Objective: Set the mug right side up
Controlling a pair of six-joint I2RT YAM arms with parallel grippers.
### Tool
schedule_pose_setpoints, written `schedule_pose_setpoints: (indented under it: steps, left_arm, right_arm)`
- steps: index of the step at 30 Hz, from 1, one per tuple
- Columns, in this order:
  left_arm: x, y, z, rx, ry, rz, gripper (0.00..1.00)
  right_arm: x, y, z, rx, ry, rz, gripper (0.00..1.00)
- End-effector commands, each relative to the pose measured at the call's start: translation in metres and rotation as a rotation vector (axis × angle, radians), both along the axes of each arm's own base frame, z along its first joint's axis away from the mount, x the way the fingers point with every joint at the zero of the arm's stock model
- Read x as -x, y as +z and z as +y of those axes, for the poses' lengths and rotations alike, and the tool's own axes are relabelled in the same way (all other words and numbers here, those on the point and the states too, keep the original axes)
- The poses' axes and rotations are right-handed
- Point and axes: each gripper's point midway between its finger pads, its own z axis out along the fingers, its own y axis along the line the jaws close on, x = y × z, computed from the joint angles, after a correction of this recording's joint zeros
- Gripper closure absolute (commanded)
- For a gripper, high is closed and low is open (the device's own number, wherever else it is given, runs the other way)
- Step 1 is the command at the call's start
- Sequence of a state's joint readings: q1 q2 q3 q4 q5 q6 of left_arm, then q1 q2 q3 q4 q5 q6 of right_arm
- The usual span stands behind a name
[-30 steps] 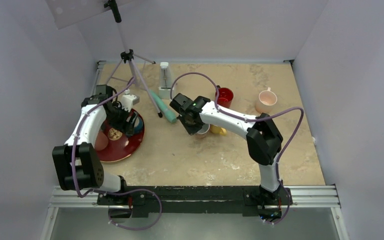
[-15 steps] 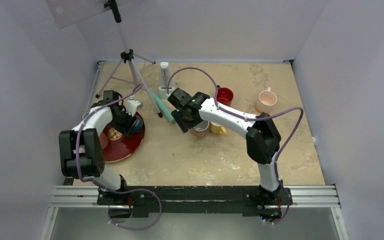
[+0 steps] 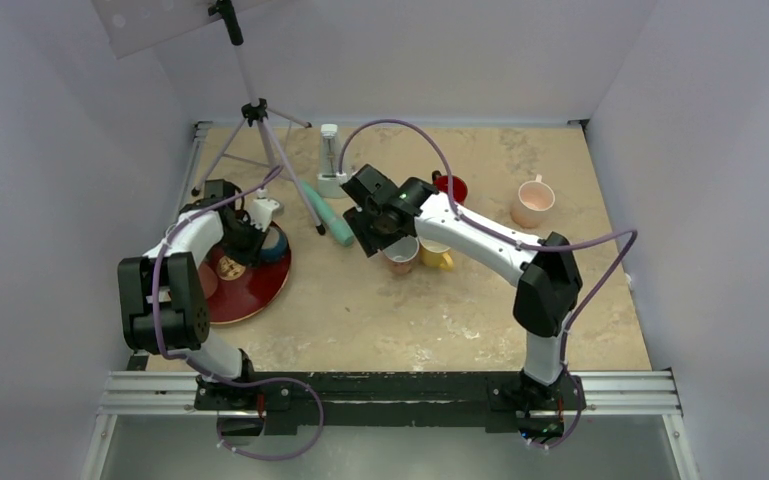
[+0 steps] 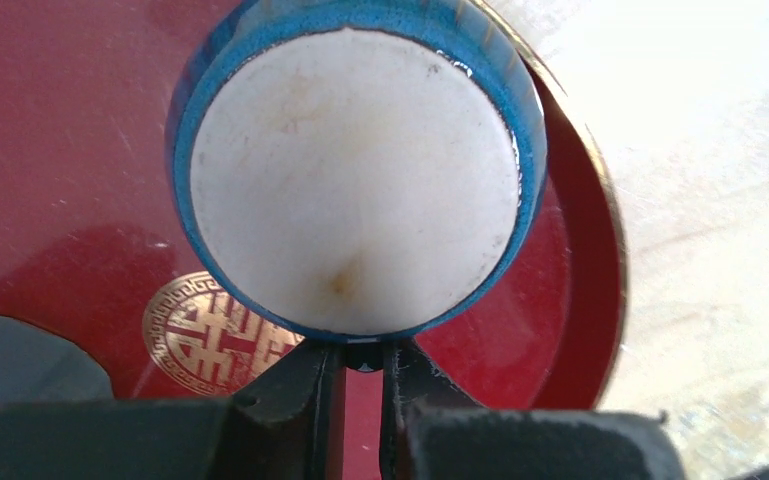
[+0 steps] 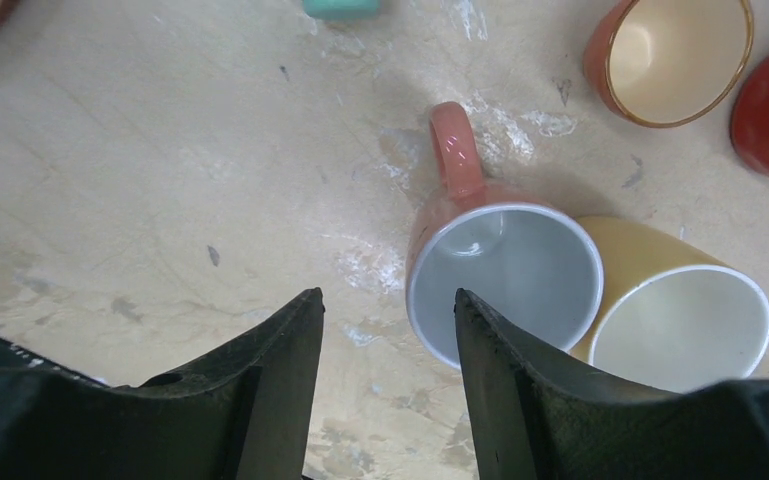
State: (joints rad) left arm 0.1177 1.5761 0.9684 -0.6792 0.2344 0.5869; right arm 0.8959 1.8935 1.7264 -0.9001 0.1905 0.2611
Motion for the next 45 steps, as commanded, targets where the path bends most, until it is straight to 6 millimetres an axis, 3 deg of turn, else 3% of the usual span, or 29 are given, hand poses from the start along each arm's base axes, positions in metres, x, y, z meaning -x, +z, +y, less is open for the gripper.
schedule_pose_setpoints:
  steps: [1,4,8,12,15,16,21,28,33,35,36,37,40,41,43,44,45]
  left_arm:
    - [-0.012,0.052,-0.037,0.231,-0.002,-0.078,1.0]
    - [-0.011,0.098,-0.058,0.369,0.015,-0.12,1.0]
    - [-0.008,0.173,-0.092,0.581,-0.01,-0.192,1.0]
    - [-0.011,0.237,-0.117,0.769,-0.004,-0.249,1.0]
    - [-0.011,0.273,-0.134,0.884,-0.028,-0.276,1.0]
    - [-0.011,0.283,-0.139,0.911,-0.038,-0.289,1.0]
    - [-0.007,0.303,-0.156,0.993,-0.071,-0.284,1.0]
    - [0.005,0.309,-0.172,1.056,-0.115,-0.243,1.0]
    - [0.014,0.298,-0.183,1.063,-0.141,-0.202,1.0]
    - [0.019,0.292,-0.19,1.066,-0.16,-0.179,1.0]
    - [0.021,0.29,-0.192,1.067,-0.166,-0.17,1.0]
    - [0.022,0.289,-0.193,1.069,-0.169,-0.164,1.0]
    - [0.024,0.283,-0.192,1.052,-0.171,-0.158,1.0]
    - [0.024,0.278,-0.188,1.01,-0.161,-0.167,0.92]
    - [0.021,0.266,-0.175,0.881,-0.144,-0.199,0.35]
    - [0.017,0.262,-0.164,0.792,-0.132,-0.227,0.15]
    - [0.015,0.257,-0.153,0.719,-0.118,-0.237,0.07]
  right_arm:
    - [-0.008,0.081,0.033,-0.285,0.047,-0.139,0.45]
    - [0.002,0.135,0.064,-0.576,0.153,-0.223,0.41]
    - [0.013,0.194,0.079,-0.917,0.217,-0.296,0.3]
    - [0.011,0.213,0.081,-1.136,0.257,-0.247,0.21]
    - [0.003,0.221,0.068,-1.285,0.255,-0.214,0.04]
    - [0.001,0.228,0.064,-1.334,0.26,-0.22,0.03]
    - [0.003,0.259,0.065,-1.44,0.36,-0.252,0.04]
    - [0.003,0.248,0.086,-1.476,0.416,-0.136,0.11]
    - [0.008,0.267,0.091,-1.527,0.509,-0.137,0.15]
    - [0.007,0.276,0.092,-1.531,0.521,-0.162,0.22]
    - [0.006,0.28,0.093,-1.533,0.527,-0.173,0.31]
    - [0.006,0.282,0.093,-1.535,0.528,-0.179,0.44]
    - [-0.007,0.277,0.09,-1.509,0.453,-0.182,0.99]
    - [-0.015,0.27,0.087,-1.473,0.389,-0.176,1.0]
    - [-0.043,0.251,0.073,-1.347,0.219,-0.216,1.0]
    - [-0.058,0.24,0.06,-1.257,0.119,-0.244,1.0]
    - [-0.07,0.233,0.045,-1.158,0.037,-0.303,1.0]
